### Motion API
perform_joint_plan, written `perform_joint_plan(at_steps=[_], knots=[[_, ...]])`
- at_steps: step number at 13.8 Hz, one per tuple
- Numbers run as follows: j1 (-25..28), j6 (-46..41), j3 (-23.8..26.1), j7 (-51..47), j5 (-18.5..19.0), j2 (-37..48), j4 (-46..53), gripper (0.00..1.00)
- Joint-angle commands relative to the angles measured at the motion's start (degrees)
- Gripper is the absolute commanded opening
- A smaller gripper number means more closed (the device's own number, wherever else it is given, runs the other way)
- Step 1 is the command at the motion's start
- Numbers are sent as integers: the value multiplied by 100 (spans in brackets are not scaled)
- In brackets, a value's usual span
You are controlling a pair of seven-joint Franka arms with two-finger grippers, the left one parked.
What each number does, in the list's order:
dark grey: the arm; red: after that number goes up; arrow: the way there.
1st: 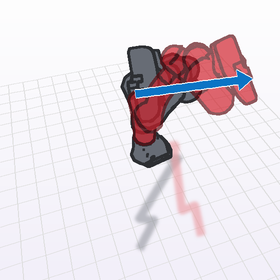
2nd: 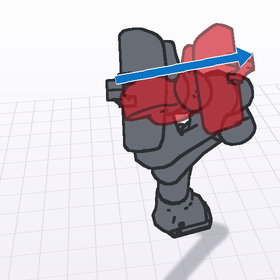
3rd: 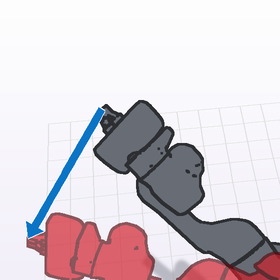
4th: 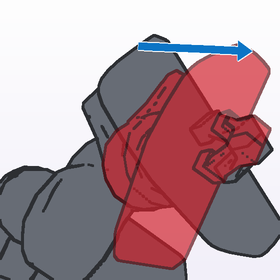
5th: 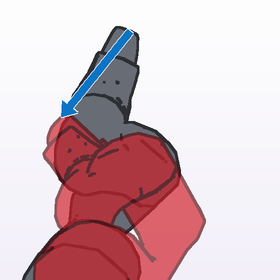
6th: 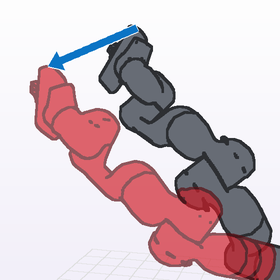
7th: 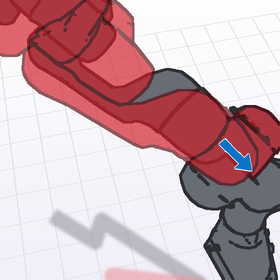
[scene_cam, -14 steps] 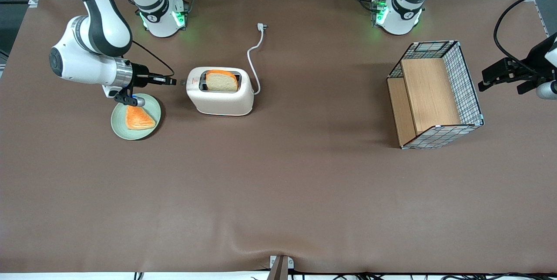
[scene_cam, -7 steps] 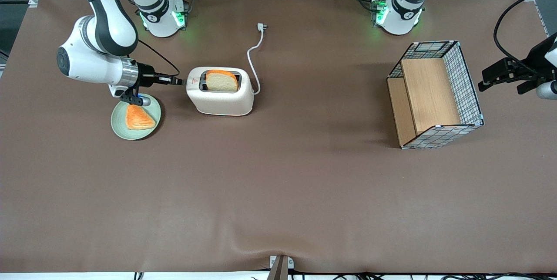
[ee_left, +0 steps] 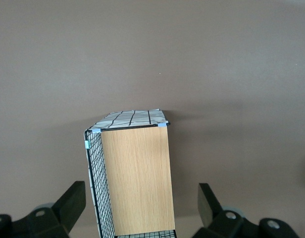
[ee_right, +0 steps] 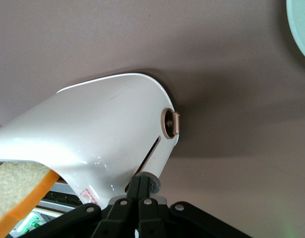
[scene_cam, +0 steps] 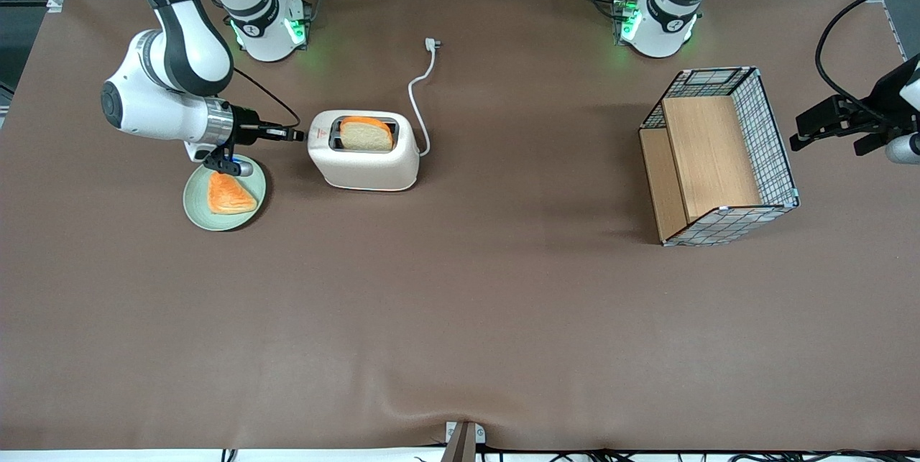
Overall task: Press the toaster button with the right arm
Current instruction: 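Align the closed right gripper with the toaster's side lever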
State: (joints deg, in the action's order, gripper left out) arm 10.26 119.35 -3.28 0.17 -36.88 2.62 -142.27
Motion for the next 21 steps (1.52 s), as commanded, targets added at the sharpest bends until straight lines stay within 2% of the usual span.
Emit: perform_joint_plan(at_steps=[1,21], knots=[[64,132,-24,272,-153,36,-169,0],[160,686,-15,563,-179,-412,-178,0]])
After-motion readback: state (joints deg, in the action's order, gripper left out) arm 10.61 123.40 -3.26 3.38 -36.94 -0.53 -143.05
